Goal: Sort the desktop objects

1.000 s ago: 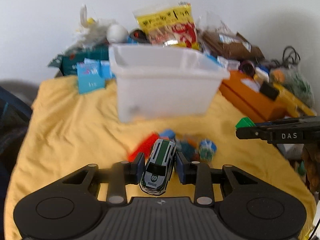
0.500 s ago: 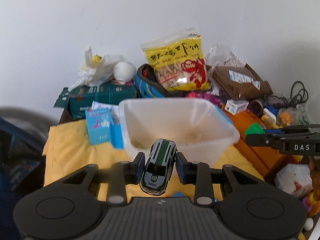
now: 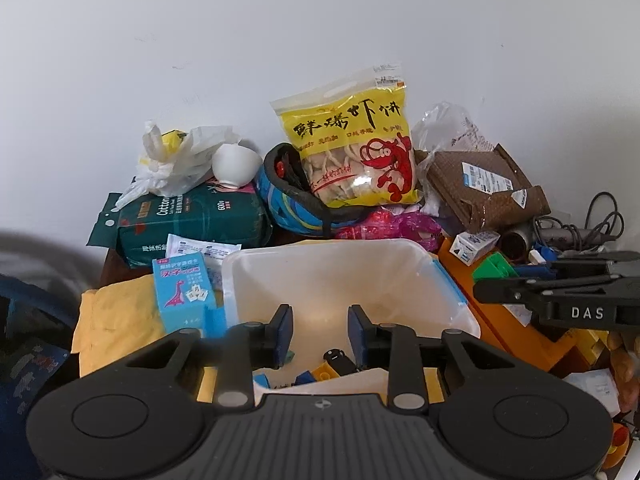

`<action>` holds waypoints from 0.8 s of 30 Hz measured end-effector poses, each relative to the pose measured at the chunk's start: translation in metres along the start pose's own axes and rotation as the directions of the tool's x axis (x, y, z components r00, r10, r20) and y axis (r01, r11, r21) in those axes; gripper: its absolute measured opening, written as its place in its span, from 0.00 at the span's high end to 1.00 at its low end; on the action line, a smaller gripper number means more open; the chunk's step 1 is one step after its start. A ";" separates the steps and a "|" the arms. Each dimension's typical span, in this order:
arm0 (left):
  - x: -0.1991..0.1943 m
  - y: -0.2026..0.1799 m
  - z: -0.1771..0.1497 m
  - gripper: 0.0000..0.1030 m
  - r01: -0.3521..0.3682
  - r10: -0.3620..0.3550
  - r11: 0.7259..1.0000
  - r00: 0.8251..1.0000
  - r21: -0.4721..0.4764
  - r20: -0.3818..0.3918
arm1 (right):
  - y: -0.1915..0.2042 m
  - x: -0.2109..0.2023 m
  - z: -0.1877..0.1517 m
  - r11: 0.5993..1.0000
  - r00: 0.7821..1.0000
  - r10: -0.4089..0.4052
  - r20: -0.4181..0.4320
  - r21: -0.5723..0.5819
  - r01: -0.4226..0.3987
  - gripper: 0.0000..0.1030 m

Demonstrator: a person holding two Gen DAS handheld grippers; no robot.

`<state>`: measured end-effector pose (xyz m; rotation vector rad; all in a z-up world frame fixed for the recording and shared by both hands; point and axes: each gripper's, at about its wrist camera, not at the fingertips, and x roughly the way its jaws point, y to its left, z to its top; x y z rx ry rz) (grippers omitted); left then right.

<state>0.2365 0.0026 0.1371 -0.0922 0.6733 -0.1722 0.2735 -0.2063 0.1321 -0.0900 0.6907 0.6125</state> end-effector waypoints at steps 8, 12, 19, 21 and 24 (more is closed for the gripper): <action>-0.014 0.002 -0.044 0.38 0.023 -0.025 0.999 0.999 0.049 0.041 | 0.002 -0.003 0.005 1.000 1.000 0.015 0.025 -0.011 -0.015 0.67; 0.012 0.008 -0.120 0.41 0.002 0.005 0.996 0.997 0.093 -0.081 | 0.008 -0.016 -0.023 0.999 0.998 0.054 0.033 -0.005 -0.054 0.67; 0.063 0.001 -0.182 0.66 0.008 0.036 0.976 0.980 0.216 -0.197 | 0.003 -0.005 -0.081 0.994 0.995 0.068 -0.074 0.088 -0.062 0.67; 0.069 -0.001 -0.185 0.66 0.022 0.024 0.974 0.980 0.227 -0.199 | 0.002 -0.003 -0.089 0.993 0.994 0.067 -0.092 0.100 -0.058 0.67; 0.085 -0.005 -0.186 0.66 0.029 0.028 0.966 0.975 0.255 -0.218 | 0.000 -0.003 -0.098 0.993 0.992 0.064 -0.105 0.109 -0.053 0.67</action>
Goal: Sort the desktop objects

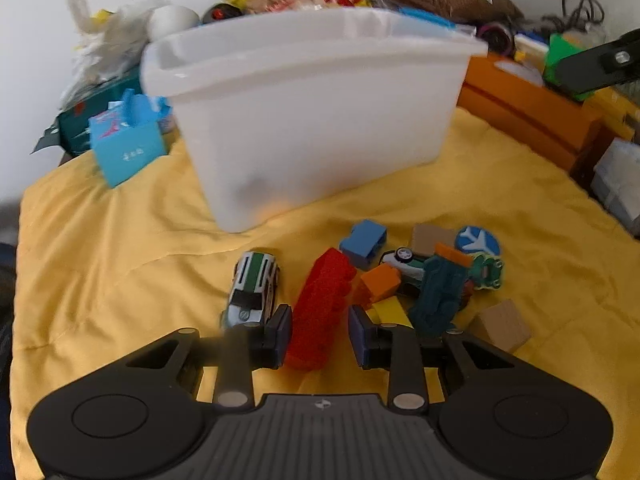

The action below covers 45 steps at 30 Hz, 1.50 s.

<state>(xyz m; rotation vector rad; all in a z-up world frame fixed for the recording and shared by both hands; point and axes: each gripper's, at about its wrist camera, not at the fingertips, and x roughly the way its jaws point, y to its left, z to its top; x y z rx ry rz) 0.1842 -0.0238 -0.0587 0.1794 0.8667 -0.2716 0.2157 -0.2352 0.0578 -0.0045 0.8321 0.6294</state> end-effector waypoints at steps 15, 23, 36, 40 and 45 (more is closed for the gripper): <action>-0.027 0.017 0.004 0.73 0.070 -0.062 0.983 0.997 -0.168 0.052 | -0.011 -0.005 -0.019 0.999 1.000 -0.004 -0.011 0.049 0.004 0.67; -0.102 0.025 0.037 0.73 0.070 -0.026 0.963 0.985 -0.261 0.169 | -0.003 -0.006 -0.004 0.999 0.999 0.009 0.032 0.034 -0.010 0.67; -0.122 0.061 0.143 0.73 0.050 0.008 0.959 0.979 -0.280 0.203 | 0.002 -0.006 0.081 0.999 0.994 -0.017 0.110 -0.031 0.020 0.67; -0.110 0.064 0.162 0.73 0.038 0.009 0.959 0.987 -0.281 0.163 | 0.000 0.003 0.104 0.999 0.996 -0.029 0.081 -0.033 0.032 0.67; -0.099 0.065 0.176 0.73 0.027 0.011 0.958 0.991 -0.284 0.132 | -0.004 0.015 0.123 0.998 0.997 -0.050 0.052 -0.035 0.052 0.67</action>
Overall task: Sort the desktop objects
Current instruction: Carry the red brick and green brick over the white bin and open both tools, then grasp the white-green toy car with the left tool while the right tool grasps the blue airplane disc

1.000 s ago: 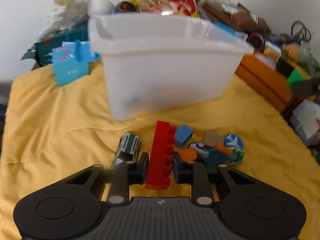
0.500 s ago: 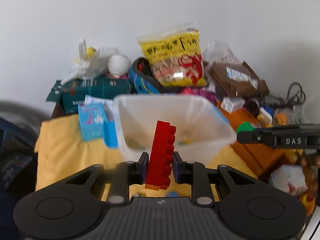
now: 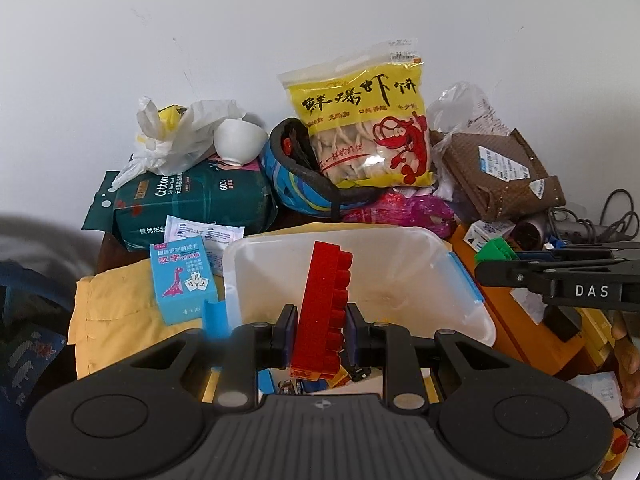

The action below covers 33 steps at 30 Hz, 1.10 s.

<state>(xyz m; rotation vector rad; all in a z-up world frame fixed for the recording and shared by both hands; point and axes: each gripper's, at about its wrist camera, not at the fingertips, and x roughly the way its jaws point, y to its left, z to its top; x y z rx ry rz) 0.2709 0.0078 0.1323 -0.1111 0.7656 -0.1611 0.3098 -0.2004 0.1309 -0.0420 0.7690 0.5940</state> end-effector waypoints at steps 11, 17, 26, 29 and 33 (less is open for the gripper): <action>0.023 -0.002 0.019 0.41 -0.058 0.058 0.998 0.997 0.012 -0.047 | -0.014 0.035 0.013 0.999 0.996 -0.036 -0.087 0.024 0.038 0.53; 0.018 0.007 -0.008 0.36 -0.093 0.093 0.995 0.996 0.025 -0.007 | -0.020 0.038 0.007 0.997 0.995 -0.072 -0.066 0.028 0.074 0.41; 0.009 0.030 -0.119 0.36 -0.089 0.089 0.996 0.996 0.012 -0.002 | 0.004 -0.001 -0.068 0.998 0.999 -0.009 0.031 -0.060 0.011 0.41; 0.019 0.034 -0.153 0.36 -0.110 0.111 0.993 0.993 0.032 -0.042 | 0.009 0.003 -0.114 0.997 1.000 -0.030 -0.001 -0.074 0.030 0.41; 0.033 0.039 -0.182 0.36 -0.111 0.114 0.993 0.990 0.045 -0.083 | 0.005 0.025 -0.167 0.993 0.992 -0.091 -0.085 -0.083 0.084 0.47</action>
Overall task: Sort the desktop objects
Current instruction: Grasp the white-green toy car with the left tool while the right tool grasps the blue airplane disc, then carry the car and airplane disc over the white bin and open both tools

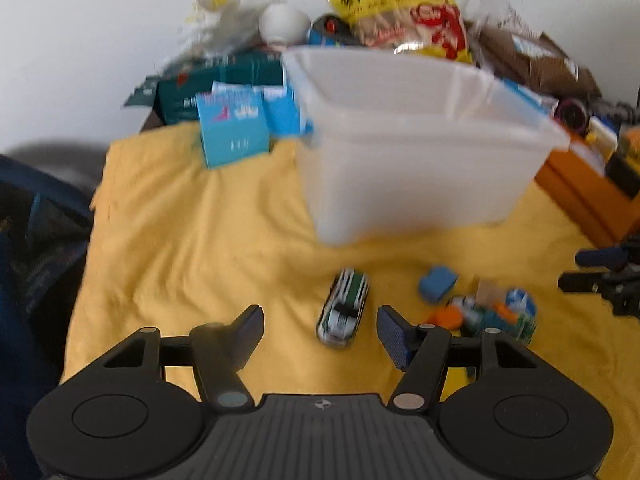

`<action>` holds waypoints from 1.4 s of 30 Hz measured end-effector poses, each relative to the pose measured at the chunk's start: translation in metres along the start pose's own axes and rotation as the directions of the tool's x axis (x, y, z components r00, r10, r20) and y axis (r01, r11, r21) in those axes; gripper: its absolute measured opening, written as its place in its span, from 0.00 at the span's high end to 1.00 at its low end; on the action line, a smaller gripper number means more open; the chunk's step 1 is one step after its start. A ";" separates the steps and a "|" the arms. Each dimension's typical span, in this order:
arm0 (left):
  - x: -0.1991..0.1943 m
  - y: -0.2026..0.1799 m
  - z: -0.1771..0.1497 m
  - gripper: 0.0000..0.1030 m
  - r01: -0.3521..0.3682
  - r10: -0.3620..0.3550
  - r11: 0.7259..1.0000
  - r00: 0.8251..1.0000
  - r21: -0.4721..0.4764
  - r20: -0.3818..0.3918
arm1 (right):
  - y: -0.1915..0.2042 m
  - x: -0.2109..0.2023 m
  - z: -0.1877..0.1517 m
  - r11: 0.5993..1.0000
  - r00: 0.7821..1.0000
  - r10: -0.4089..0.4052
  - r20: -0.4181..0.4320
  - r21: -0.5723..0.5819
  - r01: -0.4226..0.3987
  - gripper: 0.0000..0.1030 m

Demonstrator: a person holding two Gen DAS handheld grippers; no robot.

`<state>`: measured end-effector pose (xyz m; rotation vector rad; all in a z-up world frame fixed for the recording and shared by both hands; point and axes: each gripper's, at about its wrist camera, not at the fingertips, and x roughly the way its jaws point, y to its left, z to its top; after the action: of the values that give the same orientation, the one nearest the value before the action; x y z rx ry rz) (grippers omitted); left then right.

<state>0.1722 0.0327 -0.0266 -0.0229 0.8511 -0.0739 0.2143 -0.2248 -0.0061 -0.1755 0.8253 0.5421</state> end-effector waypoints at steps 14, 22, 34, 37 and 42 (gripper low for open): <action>0.050 -0.024 0.001 0.36 0.023 -0.023 0.994 1.000 0.108 0.000 | 0.012 0.046 -0.043 0.996 0.997 0.017 -0.079 -0.086 -0.024 0.55; 0.065 -0.033 0.001 0.55 0.041 -0.039 0.986 0.999 0.159 -0.013 | 0.017 0.058 -0.035 0.996 0.998 0.028 -0.055 -0.083 -0.033 0.59; 0.028 -0.022 -0.002 0.68 0.072 -0.076 0.991 0.997 0.113 0.030 | -0.004 0.034 -0.037 0.999 0.999 0.037 -0.020 -0.010 -0.037 0.60; 0.006 -0.024 0.002 0.68 0.083 -0.091 0.990 0.994 0.117 0.067 | -0.009 0.019 -0.035 0.999 0.999 0.037 0.010 0.019 -0.038 0.60; -0.030 -0.025 0.012 0.68 0.098 -0.106 0.993 0.988 0.072 0.113 | -0.011 -0.010 -0.021 0.997 0.996 0.054 0.078 0.051 -0.058 0.60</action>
<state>0.1603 0.0099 0.0051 -0.0083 0.7301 -0.1953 0.2010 -0.2453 -0.0140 -0.0827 0.7708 0.5755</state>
